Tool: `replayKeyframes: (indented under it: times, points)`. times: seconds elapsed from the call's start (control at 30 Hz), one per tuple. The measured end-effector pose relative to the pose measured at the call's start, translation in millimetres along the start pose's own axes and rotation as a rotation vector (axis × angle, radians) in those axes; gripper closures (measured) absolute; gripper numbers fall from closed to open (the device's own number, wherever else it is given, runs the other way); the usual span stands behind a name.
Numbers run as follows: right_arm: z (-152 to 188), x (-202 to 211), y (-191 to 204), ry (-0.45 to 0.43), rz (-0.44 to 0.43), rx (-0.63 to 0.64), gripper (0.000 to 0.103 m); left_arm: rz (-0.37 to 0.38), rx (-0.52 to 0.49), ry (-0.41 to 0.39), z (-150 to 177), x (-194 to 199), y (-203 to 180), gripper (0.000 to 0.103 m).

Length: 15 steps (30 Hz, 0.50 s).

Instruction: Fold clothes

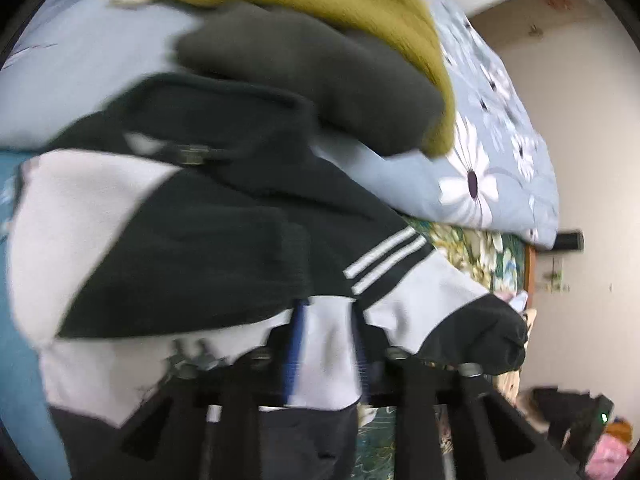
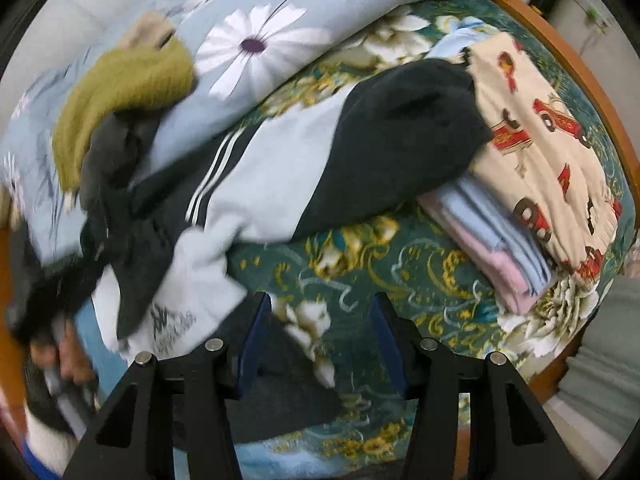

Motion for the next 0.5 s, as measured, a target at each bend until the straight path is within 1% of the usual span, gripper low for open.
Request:
replayKeyframes:
  times: [0.03, 0.1, 0.17, 0.2, 0.33, 0.43, 0.5]
  points:
    - [-6, 2, -9, -0.021, -0.005, -0.026, 0.050, -0.003, 0.022, -0.017, -1, 12, 9, 0.060]
    - [-18, 8, -31, -0.071, -0.008, -0.083, 0.049, -0.025, 0.063, -0.057, 6, 37, 27, 0.049]
    - [-30, 12, -58, -0.120, -0.006, -0.149, 0.042, -0.068, 0.093, -0.086, 17, 55, 42, 0.045]
    - [-36, 12, -72, -0.136, -0.008, -0.183, 0.039, -0.087, 0.107, -0.096, 22, 62, 48, 0.045]
    - [-54, 5, -122, -0.172, -0.028, -0.310, 0.039, -0.136, 0.193, -0.097, 42, 85, 75, 0.044]
    - [-62, -6, -142, -0.175, -0.045, -0.357, 0.039, -0.161, 0.258, -0.105, 60, 101, 86, 0.044]
    - [-66, -15, -149, -0.159, -0.075, -0.376, 0.039, -0.167, 0.283, -0.112, 70, 114, 90, 0.044]
Point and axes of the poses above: each gripper's, at about its wrist camera, not at the fingertips, and x roughly against the way its jaws point, y to its left, z to its underside, the point moved 4 cm from there along -x, roughly the way its jaws point, and after that the axes turned 9 degrees about x, right-handed, at the moved point
